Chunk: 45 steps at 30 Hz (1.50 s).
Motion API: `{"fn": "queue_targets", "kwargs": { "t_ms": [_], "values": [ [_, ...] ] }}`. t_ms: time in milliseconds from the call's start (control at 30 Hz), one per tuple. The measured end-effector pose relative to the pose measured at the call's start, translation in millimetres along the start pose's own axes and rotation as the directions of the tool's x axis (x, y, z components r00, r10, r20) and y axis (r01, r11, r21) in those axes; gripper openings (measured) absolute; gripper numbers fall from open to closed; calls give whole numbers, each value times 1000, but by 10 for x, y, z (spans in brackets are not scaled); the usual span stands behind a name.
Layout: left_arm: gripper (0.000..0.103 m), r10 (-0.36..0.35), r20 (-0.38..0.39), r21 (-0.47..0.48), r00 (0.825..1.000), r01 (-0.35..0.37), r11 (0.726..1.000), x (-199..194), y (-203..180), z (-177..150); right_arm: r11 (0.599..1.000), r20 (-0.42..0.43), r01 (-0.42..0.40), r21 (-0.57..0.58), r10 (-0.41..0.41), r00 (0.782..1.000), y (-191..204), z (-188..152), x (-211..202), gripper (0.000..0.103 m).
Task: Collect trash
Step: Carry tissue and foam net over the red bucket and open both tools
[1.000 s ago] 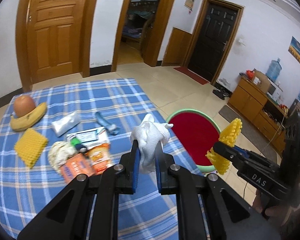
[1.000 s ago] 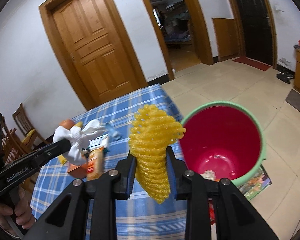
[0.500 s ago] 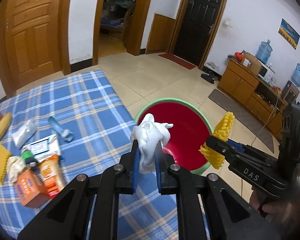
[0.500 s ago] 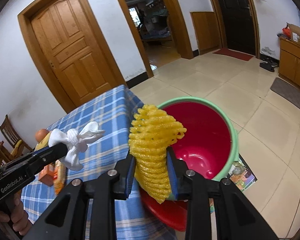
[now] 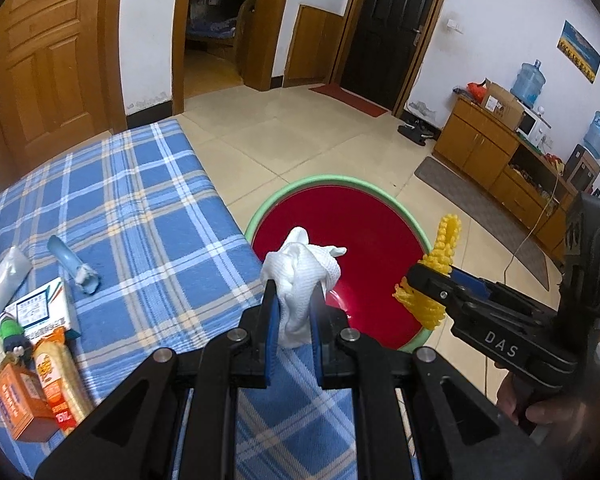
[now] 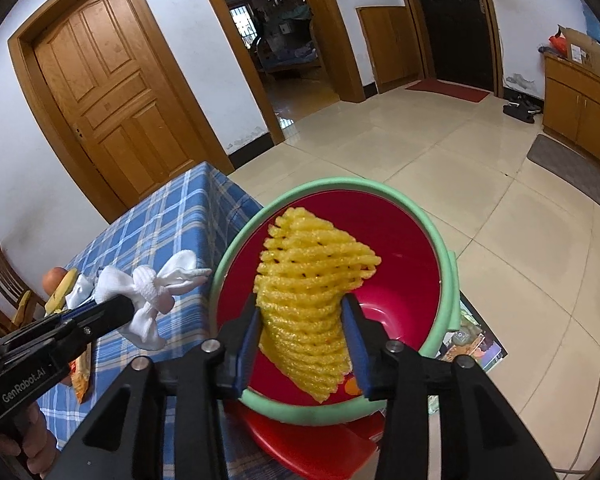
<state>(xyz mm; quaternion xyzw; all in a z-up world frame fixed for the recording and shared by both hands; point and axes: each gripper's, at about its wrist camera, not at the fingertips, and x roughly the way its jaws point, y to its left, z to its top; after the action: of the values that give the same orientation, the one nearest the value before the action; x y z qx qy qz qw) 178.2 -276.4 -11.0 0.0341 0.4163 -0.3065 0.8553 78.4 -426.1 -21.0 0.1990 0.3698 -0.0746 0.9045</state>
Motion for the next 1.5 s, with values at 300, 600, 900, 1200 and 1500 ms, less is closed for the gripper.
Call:
{"fn": "queue_targets", "kwargs": {
  "t_ms": [300, 600, 900, 1200, 1500],
  "values": [
    [13, -7, -23, 17, 1000, 8, 1000, 174, -56, 32, 1000, 6, 5, 27, -5, 1000, -109, 46, 25, 61],
    [13, -13, -35, 36, 999, 15, 999, 252, -134, 42, 999, 14, 7, 45, -7, 1000, -170, 63, -4, 66],
    [29, 0, -22, 58, 1000, 1, 998, 318, -182, 115, 997, 14, 27, 72, -28, 1000, -268, 35, -46, 66],
    [40, 12, -11, 37, 1000, -12, 999, 269, -111, 119, 996, 13, 25, 83, -26, 1000, -271, -4, -93, 66],
    [40, 35, -1, 4, 999, -35, 999, 114, 3, 47, 998, 23, 7, 70, -8, 1000, -167, -40, -204, 66]
  ]
}}
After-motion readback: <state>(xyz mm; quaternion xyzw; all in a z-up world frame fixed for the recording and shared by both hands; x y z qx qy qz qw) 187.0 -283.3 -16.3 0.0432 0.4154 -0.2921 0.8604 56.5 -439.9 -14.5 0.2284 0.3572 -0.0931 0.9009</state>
